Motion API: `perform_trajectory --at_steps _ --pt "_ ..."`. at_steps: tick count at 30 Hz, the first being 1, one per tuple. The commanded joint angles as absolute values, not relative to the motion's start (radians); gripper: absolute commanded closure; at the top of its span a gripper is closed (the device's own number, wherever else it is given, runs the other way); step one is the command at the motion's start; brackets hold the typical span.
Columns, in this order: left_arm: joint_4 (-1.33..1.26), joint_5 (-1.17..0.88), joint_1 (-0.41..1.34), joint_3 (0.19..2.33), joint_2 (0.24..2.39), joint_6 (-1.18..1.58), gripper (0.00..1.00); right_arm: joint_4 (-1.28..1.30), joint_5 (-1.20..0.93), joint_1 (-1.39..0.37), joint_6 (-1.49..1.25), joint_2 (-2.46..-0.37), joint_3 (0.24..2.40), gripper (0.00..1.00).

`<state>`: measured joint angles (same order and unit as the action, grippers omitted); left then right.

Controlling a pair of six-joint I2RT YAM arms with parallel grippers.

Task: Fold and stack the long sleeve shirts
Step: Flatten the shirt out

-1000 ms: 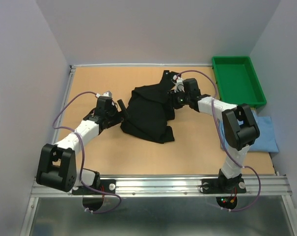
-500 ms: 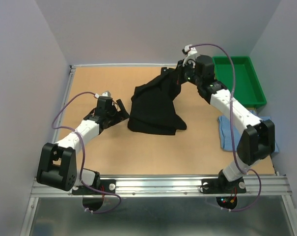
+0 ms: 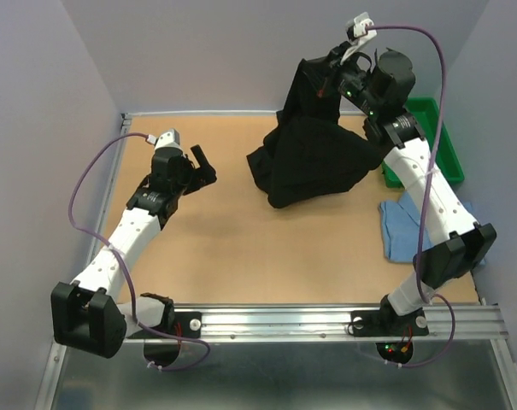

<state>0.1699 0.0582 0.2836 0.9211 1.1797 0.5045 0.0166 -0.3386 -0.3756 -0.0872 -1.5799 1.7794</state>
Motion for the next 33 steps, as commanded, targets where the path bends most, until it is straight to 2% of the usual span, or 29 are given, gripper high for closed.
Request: perform_trajectory --at_steps 1,5,10,12,14,17,19,21,24,26,33 --pt "0.193 0.090 0.278 1.011 1.121 0.456 0.02 -0.031 -0.471 -0.387 -0.155 -1.660 1.992 0.99" --pt "0.209 0.124 0.275 1.048 1.079 0.450 0.02 -0.034 -0.623 -0.399 -0.218 -1.773 2.170 1.00" --pt "0.255 0.198 0.265 1.088 1.037 0.434 0.02 -0.069 -0.644 -0.411 -0.245 -1.787 2.284 0.99" --pt "0.267 0.232 0.264 1.104 1.016 0.420 0.02 -0.068 -0.563 -0.411 -0.194 -1.732 2.258 1.00" --pt "0.270 0.251 0.264 1.111 0.999 0.413 0.01 -0.066 -0.455 -0.411 -0.138 -1.677 2.192 1.00" --pt "0.271 0.285 0.262 1.112 0.973 0.399 0.02 -0.061 -0.115 -0.405 -0.048 -1.553 1.958 0.99" --pt "0.267 0.296 0.262 1.101 0.962 0.394 0.02 -0.052 -0.004 -0.402 -0.012 -1.505 1.857 0.99" --pt "0.264 0.293 0.262 1.088 0.963 0.390 0.02 -0.003 0.191 -0.400 -0.009 -1.457 1.774 0.99" --pt "0.258 0.266 0.262 1.039 0.979 0.399 0.02 0.104 0.349 -0.370 -0.023 -1.434 1.547 1.00" --pt "0.250 0.247 0.262 1.016 0.988 0.406 0.02 0.211 0.374 -0.315 -0.096 -1.440 1.472 0.99" --pt "0.213 0.141 0.261 0.919 1.058 0.446 0.02 0.293 0.123 -0.098 -0.321 -1.457 1.160 0.99"
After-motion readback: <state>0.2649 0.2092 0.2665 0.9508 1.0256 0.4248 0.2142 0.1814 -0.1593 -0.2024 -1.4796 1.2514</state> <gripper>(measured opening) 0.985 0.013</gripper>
